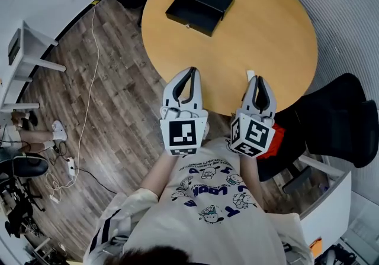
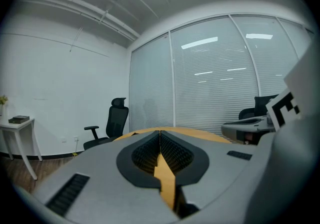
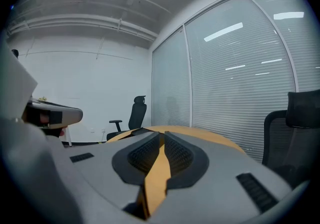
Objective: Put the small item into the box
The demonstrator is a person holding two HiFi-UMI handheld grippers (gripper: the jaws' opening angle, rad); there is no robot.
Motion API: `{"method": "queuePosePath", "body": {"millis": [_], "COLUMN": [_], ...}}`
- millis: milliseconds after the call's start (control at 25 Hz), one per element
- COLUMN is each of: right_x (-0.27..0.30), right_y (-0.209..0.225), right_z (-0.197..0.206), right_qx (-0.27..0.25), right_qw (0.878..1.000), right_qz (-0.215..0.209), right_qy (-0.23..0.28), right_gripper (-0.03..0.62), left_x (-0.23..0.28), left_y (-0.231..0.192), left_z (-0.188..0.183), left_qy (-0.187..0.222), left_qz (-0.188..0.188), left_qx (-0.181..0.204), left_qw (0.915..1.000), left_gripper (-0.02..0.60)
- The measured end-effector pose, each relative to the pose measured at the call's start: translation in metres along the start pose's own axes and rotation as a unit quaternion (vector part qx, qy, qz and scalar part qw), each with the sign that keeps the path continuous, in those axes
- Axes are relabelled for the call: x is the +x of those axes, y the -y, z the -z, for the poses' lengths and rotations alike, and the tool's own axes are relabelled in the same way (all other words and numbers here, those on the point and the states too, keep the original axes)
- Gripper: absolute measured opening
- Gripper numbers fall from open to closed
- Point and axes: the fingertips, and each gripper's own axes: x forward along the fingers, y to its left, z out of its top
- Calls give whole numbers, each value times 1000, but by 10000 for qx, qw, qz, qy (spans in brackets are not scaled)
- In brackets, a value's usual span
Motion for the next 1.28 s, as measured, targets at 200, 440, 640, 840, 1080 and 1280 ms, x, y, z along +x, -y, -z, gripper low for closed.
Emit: {"method": "queuePosePath", "body": {"millis": [200, 440, 640, 840, 1080, 1280], "right_x": [19, 30, 39, 46, 67, 80], "right_y": [19, 36, 45, 50, 51, 55], "right_z": [11, 36, 58, 73, 94, 118], "right_qx": [31, 130, 210, 183, 42, 2], "right_qw": [9998, 9986, 9965, 9939, 9885, 9828], "right_qz": [-64, -78, -26, 69, 78, 158], "right_qy": [-175, -502, -805, -1084, -1508, -1839], "right_gripper": [46, 48, 118, 130, 155, 163], "left_x": [20, 29, 38, 50, 75, 95], "left_y": [11, 21, 25, 27, 24, 24], "left_z": [10, 28, 42, 46, 53, 64], "left_qy": [-154, -430, -645, -761, -915, -1077], "left_qz": [-48, -28, 52, 206, 402, 592], "left_qx": [7, 19, 29, 49, 19, 36], "left_qw": [9999, 9991, 9979, 9969, 9950, 9924], "left_gripper": [15, 15, 15, 15, 15, 15]}}
